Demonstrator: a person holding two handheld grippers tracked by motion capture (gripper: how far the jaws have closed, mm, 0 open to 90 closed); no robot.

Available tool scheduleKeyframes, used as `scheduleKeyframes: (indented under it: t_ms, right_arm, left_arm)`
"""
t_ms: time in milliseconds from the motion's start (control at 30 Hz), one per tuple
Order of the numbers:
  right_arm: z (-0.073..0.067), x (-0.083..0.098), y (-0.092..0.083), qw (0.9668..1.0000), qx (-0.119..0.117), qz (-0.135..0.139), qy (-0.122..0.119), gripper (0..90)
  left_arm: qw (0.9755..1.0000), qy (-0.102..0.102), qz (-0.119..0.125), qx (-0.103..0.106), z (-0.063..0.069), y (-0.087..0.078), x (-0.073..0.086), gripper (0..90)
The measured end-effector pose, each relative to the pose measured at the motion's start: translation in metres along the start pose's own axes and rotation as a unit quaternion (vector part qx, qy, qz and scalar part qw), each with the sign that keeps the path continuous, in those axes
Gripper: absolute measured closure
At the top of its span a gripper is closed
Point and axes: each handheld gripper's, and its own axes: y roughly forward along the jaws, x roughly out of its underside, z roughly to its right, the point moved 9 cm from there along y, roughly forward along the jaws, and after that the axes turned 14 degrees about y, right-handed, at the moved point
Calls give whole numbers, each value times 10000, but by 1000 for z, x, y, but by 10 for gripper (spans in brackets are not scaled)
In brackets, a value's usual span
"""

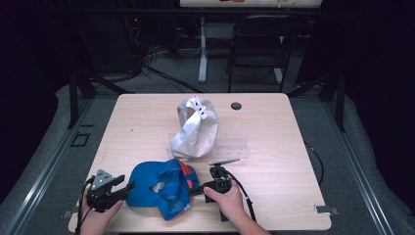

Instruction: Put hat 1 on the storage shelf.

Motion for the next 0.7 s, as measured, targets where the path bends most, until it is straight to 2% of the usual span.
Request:
scheduleKeyframes:
  t_ms: [233, 267, 367, 500, 533, 567, 667, 700]
  right_arm:
    - [-4, 1, -13, 9999, -77, 8, 78, 779]
    - [-4, 2, -17, 10000, -20, -2, 81, 779]
    - [-4, 2, -33, 9999, -78, 44, 144, 779]
    - [-3, 1, -43, 9996, -108, 173, 213, 779]
    - [0, 1, -52, 9995, -31, 218, 222, 779]
    - [0, 1, -52, 9995, -31, 218, 222, 779]
    - [4, 2, -72, 9992, -4, 277, 295, 779]
    - [4, 2, -72, 9992, -4, 277, 295, 779]
  left_arm:
    - [10000, 37, 6, 16, 0, 2, -3, 526]
    - [10000, 40, 34, 29, 1, 3, -5, 526]
    - [9999, 76, 38, 59, 2, 5, -7, 526]
    - [9998, 133, 59, 97, 4, 10, -12, 526]
    - [9997, 184, 50, 125, 5, 11, -14, 526]
    - [9997, 184, 50, 125, 5, 11, -14, 526]
    - [9996, 221, 44, 175, 7, 15, -17, 526]
    - [9996, 221, 44, 175, 7, 15, -17, 526]
